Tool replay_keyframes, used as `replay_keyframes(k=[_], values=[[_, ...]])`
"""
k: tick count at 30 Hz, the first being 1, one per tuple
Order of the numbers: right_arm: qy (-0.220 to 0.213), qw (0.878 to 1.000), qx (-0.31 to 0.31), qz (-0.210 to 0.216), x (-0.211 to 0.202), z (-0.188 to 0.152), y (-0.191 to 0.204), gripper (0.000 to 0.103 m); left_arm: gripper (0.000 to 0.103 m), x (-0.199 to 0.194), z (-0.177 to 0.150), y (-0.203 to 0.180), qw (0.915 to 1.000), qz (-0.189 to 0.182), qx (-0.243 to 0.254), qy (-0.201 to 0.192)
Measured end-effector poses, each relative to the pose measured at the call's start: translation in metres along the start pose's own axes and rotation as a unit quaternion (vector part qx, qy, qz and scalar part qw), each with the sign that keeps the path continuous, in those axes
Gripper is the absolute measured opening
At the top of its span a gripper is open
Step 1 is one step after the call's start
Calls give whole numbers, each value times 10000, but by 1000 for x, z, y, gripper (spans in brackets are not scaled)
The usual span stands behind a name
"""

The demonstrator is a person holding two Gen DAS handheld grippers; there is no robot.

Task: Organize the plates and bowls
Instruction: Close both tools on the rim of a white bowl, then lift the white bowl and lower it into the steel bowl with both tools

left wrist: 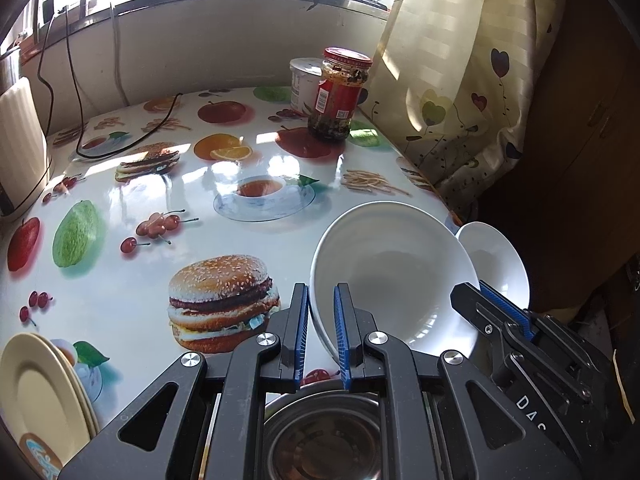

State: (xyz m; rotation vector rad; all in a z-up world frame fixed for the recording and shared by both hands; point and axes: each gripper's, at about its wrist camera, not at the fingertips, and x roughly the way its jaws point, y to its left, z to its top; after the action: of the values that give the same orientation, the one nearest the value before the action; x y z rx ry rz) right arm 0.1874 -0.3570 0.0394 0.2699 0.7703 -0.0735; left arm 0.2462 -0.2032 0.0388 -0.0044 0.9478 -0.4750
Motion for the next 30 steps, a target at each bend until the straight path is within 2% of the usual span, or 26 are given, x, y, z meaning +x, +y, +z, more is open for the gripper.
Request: replay_keyframes(k=[19, 30], values=[[-244, 9995, -84, 160, -42, -13, 24, 12, 14, -48, -19, 8, 9997, 11, -67, -241], [-298, 9992, -124, 235, -63, -29, 35, 12, 14, -65, -40, 16, 9996, -13, -196, -214]])
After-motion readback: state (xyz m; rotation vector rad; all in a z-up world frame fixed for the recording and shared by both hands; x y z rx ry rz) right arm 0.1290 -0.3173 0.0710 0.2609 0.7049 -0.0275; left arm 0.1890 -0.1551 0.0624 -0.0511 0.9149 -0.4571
